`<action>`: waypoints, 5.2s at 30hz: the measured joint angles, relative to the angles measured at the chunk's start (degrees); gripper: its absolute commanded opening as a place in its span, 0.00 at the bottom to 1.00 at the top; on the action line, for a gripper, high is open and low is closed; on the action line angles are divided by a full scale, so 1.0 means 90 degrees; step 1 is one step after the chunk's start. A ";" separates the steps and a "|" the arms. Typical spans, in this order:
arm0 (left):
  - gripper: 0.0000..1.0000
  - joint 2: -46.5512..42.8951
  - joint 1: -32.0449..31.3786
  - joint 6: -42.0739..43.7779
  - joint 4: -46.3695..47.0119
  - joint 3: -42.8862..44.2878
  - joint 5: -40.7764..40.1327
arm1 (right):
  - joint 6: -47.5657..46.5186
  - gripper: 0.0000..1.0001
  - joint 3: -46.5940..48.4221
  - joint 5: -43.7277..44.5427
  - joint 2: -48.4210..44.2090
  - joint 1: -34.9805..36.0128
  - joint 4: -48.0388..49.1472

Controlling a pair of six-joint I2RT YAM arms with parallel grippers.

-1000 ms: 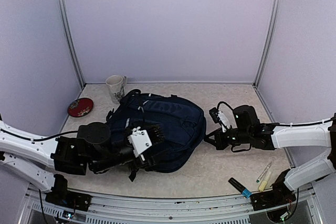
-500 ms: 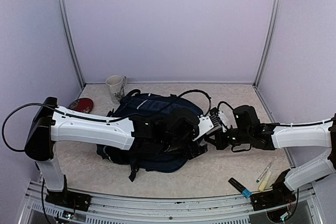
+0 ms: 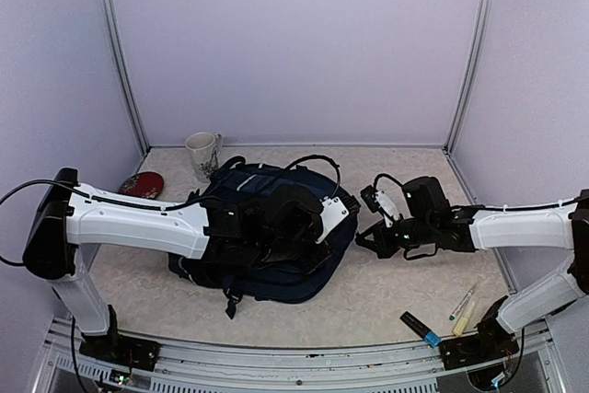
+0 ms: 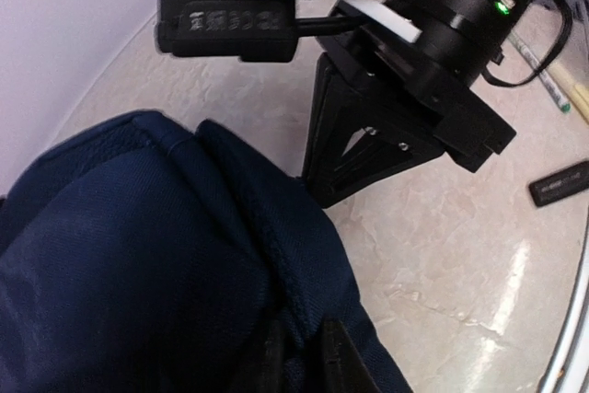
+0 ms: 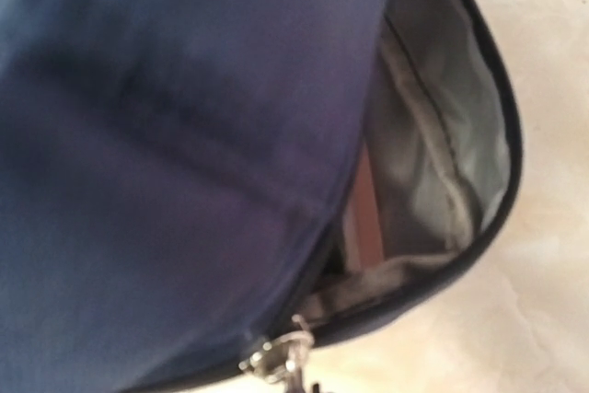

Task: Pack the student bag
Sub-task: Hold the largest pocket of the student bag, then adjust the student bag at the center of the board, then zip the student bag into the largest pocket of the bag, then pick up the student bag from the center of the board.

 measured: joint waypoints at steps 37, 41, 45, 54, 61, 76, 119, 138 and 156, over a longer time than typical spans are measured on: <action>0.99 -0.3138 0.0240 0.0746 -0.0821 -0.2035 0.0578 | -0.0027 0.00 0.2113 -0.0537 0.2344 0.1365 0.0277; 0.99 -0.3053 0.0619 0.0510 -0.0903 -0.2152 0.0396 | 0.0158 0.00 0.2679 -0.0503 0.2827 0.1797 0.0291; 0.99 -0.3517 0.0629 0.0379 -0.0925 -0.2528 0.0476 | 0.0255 0.00 0.3274 -0.0542 0.3334 0.2215 0.0345; 0.93 -0.4085 0.0624 0.0131 -0.0884 -0.3101 0.0294 | 0.0423 0.00 0.3211 -0.0573 0.3344 0.2365 0.0544; 0.40 -0.3572 0.0716 0.0129 -0.0784 -0.2934 -0.0272 | 0.0561 0.00 0.2851 -0.0529 0.3075 0.2222 0.0556; 0.00 -0.2790 0.0168 0.0981 0.0461 -0.2560 0.1083 | 0.0379 0.00 0.1115 -0.0231 0.0527 0.1938 -0.0831; 0.00 -0.3864 -0.0877 0.1746 -0.0124 -0.2985 0.1668 | -0.0699 0.00 0.2788 -0.1955 0.2443 -0.0393 -0.1826; 0.00 -0.3019 0.0797 0.2715 0.0709 -0.2565 0.3611 | -0.0029 0.00 0.0508 -0.1787 -0.0316 -0.1928 -0.1613; 0.00 -0.3487 0.0872 0.2050 0.0967 -0.3215 0.3762 | -0.0294 0.70 0.0835 -0.1173 -0.0357 -0.2642 -0.1015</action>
